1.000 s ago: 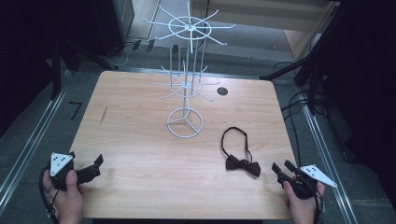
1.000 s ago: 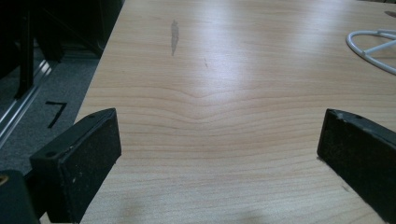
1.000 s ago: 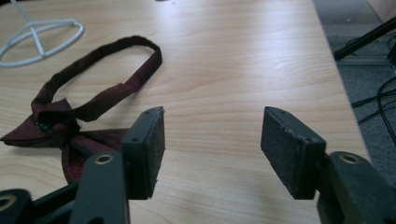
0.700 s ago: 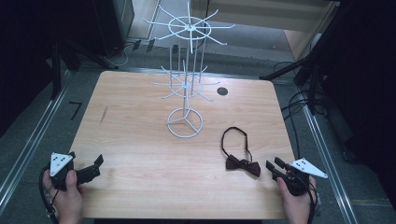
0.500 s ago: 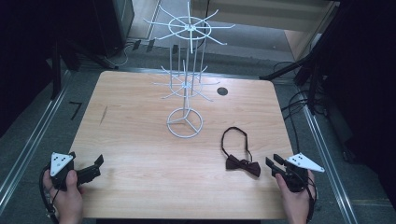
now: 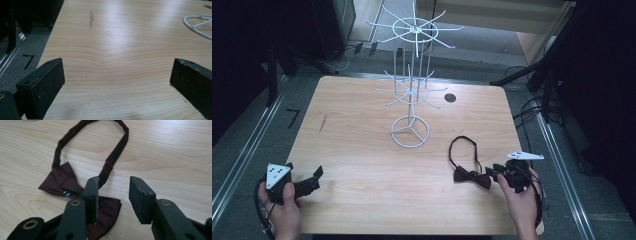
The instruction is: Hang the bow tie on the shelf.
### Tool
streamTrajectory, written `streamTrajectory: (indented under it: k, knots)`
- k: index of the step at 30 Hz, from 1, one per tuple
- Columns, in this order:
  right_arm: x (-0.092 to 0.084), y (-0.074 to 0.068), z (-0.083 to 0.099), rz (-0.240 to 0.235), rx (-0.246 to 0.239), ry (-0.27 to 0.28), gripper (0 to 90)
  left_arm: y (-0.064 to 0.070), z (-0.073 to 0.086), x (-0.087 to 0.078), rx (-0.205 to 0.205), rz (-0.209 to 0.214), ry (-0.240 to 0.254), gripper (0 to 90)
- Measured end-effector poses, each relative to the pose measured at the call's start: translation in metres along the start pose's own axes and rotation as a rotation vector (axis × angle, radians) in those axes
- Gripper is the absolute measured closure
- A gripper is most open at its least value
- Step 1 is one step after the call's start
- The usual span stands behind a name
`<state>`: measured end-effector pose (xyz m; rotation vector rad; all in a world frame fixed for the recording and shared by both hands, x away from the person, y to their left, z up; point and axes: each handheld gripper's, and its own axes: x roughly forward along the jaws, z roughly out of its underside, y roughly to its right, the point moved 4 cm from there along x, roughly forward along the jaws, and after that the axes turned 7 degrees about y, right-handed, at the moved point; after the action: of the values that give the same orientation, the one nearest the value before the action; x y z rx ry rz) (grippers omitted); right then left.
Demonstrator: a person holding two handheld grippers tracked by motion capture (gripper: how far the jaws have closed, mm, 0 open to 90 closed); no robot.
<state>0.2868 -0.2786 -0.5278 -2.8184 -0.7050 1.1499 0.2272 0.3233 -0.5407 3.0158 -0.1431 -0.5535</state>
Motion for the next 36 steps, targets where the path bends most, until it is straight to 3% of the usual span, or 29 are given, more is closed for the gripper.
streamTrajectory:
  k: [5,14,22,24,27,35,36]
  knots:
    - [0.012,-0.005,-0.009,-0.006,0.032,-0.045,61.0,0.001,0.000,0.001,0.012,-0.002,-0.008,0.2]
    - [0.036,-0.013,-0.029,0.021,0.011,-0.166,53.0,0.001,0.000,0.002,0.014,-0.003,-0.012,0.2]
    - [0.055,-0.014,-0.047,0.029,0.024,-0.192,53.3,0.002,0.000,0.001,0.021,-0.004,-0.014,0.2]
    - [0.060,-0.012,-0.048,0.072,0.004,-0.205,53.5,0.002,0.000,0.001,0.023,-0.008,-0.013,0.2]
    - [0.064,-0.009,-0.051,0.105,0.019,-0.181,53.8,0.002,0.000,0.001,0.023,-0.008,-0.012,0.2]
    - [0.076,-0.002,-0.060,0.144,0.020,-0.172,58.0,0.003,0.000,0.001,0.029,-0.011,-0.013,0.2]
    - [0.081,0.002,-0.060,0.158,0.019,-0.201,59.5,0.002,0.000,0.001,0.029,-0.010,-0.015,0.2]
